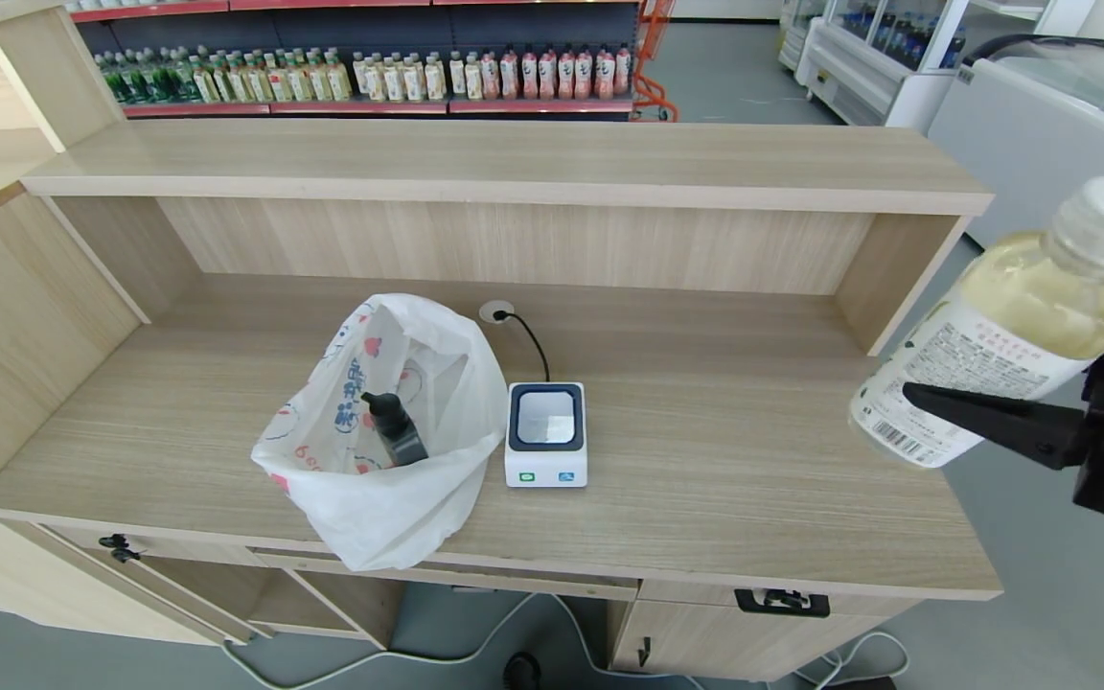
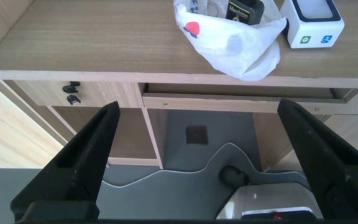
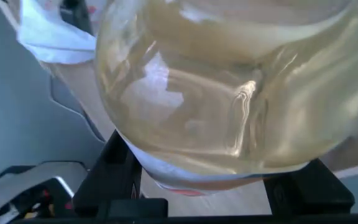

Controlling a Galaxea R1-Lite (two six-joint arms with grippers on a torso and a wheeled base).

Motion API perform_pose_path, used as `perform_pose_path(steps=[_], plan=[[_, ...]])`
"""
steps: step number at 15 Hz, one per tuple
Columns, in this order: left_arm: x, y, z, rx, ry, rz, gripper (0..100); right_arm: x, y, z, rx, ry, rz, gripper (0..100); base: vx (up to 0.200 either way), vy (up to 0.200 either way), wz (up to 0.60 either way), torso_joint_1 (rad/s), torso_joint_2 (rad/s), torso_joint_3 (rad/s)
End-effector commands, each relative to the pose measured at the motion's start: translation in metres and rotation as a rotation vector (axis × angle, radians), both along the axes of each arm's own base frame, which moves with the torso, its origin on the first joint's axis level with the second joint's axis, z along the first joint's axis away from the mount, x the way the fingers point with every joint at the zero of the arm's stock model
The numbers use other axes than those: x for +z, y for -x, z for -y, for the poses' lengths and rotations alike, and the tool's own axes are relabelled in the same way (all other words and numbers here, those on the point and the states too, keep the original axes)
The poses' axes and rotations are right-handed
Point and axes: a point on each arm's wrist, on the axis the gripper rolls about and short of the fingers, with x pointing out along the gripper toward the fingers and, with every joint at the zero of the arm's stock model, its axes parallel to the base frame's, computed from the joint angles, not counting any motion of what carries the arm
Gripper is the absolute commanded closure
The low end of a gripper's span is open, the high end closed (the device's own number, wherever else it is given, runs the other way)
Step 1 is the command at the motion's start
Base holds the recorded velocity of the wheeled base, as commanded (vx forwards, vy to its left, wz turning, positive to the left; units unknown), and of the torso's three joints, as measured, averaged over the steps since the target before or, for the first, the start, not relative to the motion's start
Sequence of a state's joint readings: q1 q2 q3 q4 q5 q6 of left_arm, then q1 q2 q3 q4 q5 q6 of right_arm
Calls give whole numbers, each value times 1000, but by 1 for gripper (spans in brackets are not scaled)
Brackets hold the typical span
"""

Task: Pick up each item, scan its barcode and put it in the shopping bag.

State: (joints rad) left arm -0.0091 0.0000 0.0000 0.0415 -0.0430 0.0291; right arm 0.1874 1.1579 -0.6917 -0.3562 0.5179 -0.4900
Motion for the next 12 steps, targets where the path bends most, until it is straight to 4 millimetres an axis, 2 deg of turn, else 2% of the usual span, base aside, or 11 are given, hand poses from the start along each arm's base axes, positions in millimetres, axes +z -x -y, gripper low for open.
perform_pose_path(steps=[1,2,3,5,9,12], plan=[[0,0,0,0,0,-1,0,-43,-34,33,-191,150,1,100,0,0,0,0,0,0],[0,0,0,0,0,-1,0,-43,-34,33,-191,150,1,100,0,0,0,0,0,0],[0,0,0,0,0,-1,0,-49,-49,43,-227,231,67,100,0,0,0,0,0,0],[0,0,0,0,0,-1,0,-51,-66,45,-230,293,175,100,0,0,0,0,0,0],[0,0,0,0,0,-1,0,-57,-89,36,-198,316,298,100,0,0,0,0,0,0],[0,0,0,0,0,-1,0,-60,-98,28,-176,342,361,100,0,0,0,0,0,0]])
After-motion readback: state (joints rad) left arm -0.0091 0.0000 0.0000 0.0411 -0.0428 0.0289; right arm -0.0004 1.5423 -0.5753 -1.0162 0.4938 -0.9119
